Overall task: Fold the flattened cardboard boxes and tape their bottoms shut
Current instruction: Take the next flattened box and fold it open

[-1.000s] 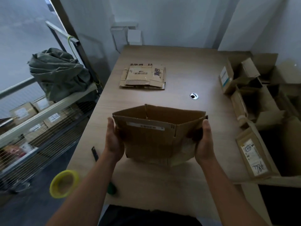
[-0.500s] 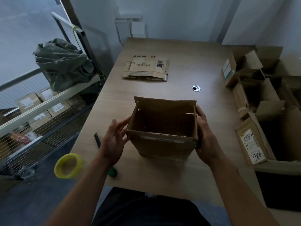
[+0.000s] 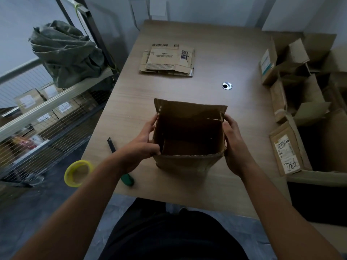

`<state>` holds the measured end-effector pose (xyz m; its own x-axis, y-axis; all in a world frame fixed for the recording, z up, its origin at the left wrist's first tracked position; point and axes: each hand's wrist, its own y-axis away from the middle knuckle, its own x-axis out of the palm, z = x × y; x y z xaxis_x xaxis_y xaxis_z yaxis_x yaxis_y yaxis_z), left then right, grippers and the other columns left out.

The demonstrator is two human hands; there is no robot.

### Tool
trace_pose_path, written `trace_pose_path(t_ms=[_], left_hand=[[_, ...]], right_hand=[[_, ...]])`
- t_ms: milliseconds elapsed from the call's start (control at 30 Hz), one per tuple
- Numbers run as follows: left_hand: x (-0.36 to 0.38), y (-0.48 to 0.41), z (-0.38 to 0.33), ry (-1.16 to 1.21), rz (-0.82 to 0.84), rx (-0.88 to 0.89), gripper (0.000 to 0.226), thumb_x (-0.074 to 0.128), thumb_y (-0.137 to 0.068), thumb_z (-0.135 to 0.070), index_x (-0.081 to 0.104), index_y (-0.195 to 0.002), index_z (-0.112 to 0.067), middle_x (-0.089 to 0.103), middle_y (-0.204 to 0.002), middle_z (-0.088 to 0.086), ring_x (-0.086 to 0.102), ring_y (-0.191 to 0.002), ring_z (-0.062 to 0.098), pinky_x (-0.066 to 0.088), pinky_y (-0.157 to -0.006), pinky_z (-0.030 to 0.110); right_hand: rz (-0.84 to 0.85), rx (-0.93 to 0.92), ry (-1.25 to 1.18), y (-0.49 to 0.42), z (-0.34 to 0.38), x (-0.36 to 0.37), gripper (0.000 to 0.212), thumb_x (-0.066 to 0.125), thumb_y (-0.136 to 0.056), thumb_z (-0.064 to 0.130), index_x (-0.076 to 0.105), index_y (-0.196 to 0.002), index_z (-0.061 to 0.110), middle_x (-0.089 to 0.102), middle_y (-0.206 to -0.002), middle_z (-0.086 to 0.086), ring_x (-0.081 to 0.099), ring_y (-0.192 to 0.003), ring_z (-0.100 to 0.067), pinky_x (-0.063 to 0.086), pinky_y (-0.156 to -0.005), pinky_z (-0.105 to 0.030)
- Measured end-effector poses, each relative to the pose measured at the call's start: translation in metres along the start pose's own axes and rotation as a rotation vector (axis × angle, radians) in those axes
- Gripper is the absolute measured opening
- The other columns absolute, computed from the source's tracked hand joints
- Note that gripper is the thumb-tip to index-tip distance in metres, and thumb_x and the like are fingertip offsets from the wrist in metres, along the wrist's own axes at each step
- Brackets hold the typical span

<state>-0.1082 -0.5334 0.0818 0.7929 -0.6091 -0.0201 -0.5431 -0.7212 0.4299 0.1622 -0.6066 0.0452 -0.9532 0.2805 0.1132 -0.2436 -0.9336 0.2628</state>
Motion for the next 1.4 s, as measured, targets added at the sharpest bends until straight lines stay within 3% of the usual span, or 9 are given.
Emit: trace_pose_path(t_ms=[200, 400, 633, 767, 867, 1033, 1167, 1267, 1400], left_hand=[[0.014, -0.008, 0.024, -0.537, -0.024, 0.151, 0.085, 0.065, -0.076, -0.051, 0.027, -0.153, -0.054, -0.014, -0.161, -0.029, 0.000, -0.154, 0.020, 0.027, -0.118, 0.043], [0.020, -0.015, 0.031, -0.762, -0.139, 0.191, 0.098, 0.028, -0.074, -0.096, 0.046, -0.148, -0.034, 0.025, -0.163, -0.016, 0.013, -0.153, 0.021, 0.030, -0.117, 0.059], [-0.022, 0.007, 0.032, -0.712, 0.196, 0.348, 0.098, 0.079, -0.064, -0.073, 0.045, -0.148, -0.036, 0.012, -0.165, -0.022, 0.018, -0.153, 0.006, 0.029, -0.119, 0.034], [-0.012, 0.006, 0.042, -0.650, -0.187, 0.407, 0.049, 0.075, -0.079, -0.056, 0.057, -0.117, -0.031, 0.051, -0.136, -0.012, 0.054, -0.126, 0.005, 0.052, -0.102, 0.049], [0.010, 0.001, 0.038, -0.459, -0.515, 0.300, 0.077, 0.075, -0.077, -0.060, 0.037, -0.136, -0.029, 0.041, -0.139, -0.008, 0.062, -0.107, 0.007, 0.060, -0.084, 0.040], [0.008, -0.022, 0.041, -0.686, -0.420, 0.325, 0.064, 0.067, -0.091, -0.048, 0.042, -0.148, -0.037, 0.020, -0.157, -0.010, 0.032, -0.142, 0.018, 0.042, -0.109, 0.039], [0.020, -0.025, 0.045, -0.475, -0.485, 0.354, 0.025, 0.067, -0.096, -0.029, 0.062, -0.121, -0.030, 0.031, -0.150, -0.002, 0.033, -0.138, 0.008, 0.032, -0.106, 0.008], [0.025, -0.030, 0.043, -0.256, -0.494, 0.193, 0.046, 0.067, -0.097, -0.026, 0.047, -0.138, -0.034, 0.035, -0.141, -0.002, 0.044, -0.130, 0.015, 0.045, -0.109, 0.033], [0.017, -0.032, 0.051, 0.408, -0.209, -0.192, 0.089, 0.078, -0.082, -0.040, 0.027, -0.155, -0.032, 0.055, -0.138, 0.015, 0.069, -0.103, 0.028, 0.060, -0.074, 0.040]], right_hand=[[0.041, -0.017, 0.134, -0.009, -0.016, 0.001, 0.070, 0.063, -0.099, 0.013, 0.028, -0.150, 0.046, 0.047, -0.144, 0.002, 0.063, -0.119, -0.018, 0.058, -0.096, -0.041], [-0.022, -0.136, 0.004, -0.017, -0.020, 0.001, 0.047, 0.048, -0.100, -0.008, 0.052, -0.128, 0.029, 0.061, -0.119, 0.004, 0.065, -0.101, -0.007, 0.056, -0.083, -0.028], [-0.111, -0.082, -0.039, -0.014, -0.015, -0.004, 0.032, 0.039, -0.102, -0.004, 0.061, -0.107, 0.019, 0.063, -0.113, 0.003, 0.063, -0.092, -0.002, 0.052, -0.074, -0.019], [0.005, 0.043, -0.290, -0.013, -0.014, -0.004, 0.024, 0.039, -0.102, 0.018, 0.063, -0.101, 0.019, 0.066, -0.113, -0.006, 0.061, -0.100, -0.027, 0.051, -0.076, -0.037], [0.051, 0.083, -0.276, -0.018, -0.011, -0.001, 0.021, 0.050, -0.098, 0.037, 0.057, -0.098, 0.018, 0.063, -0.112, -0.009, 0.061, -0.098, -0.029, 0.053, -0.079, -0.041], [0.019, 0.011, -0.086, -0.024, -0.020, -0.002, 0.035, 0.064, -0.080, 0.012, 0.057, -0.109, 0.031, 0.054, -0.120, -0.007, 0.057, -0.106, -0.026, 0.052, -0.091, -0.047], [-0.036, 0.064, -0.091, -0.014, -0.027, -0.001, 0.049, 0.062, -0.097, 0.014, 0.045, -0.137, 0.037, 0.057, -0.135, -0.008, 0.066, -0.114, -0.027, 0.059, -0.089, -0.044], [-0.026, 0.275, -0.107, -0.004, -0.029, -0.005, 0.041, 0.062, -0.098, 0.035, 0.048, -0.137, 0.032, 0.068, -0.125, -0.009, 0.072, -0.101, -0.029, 0.059, -0.080, -0.048], [0.098, 0.422, -0.026, 0.004, -0.040, -0.018, 0.058, 0.060, -0.083, 0.066, 0.050, -0.134, 0.041, 0.072, -0.119, -0.008, 0.071, -0.092, -0.026, 0.055, -0.074, -0.044]])
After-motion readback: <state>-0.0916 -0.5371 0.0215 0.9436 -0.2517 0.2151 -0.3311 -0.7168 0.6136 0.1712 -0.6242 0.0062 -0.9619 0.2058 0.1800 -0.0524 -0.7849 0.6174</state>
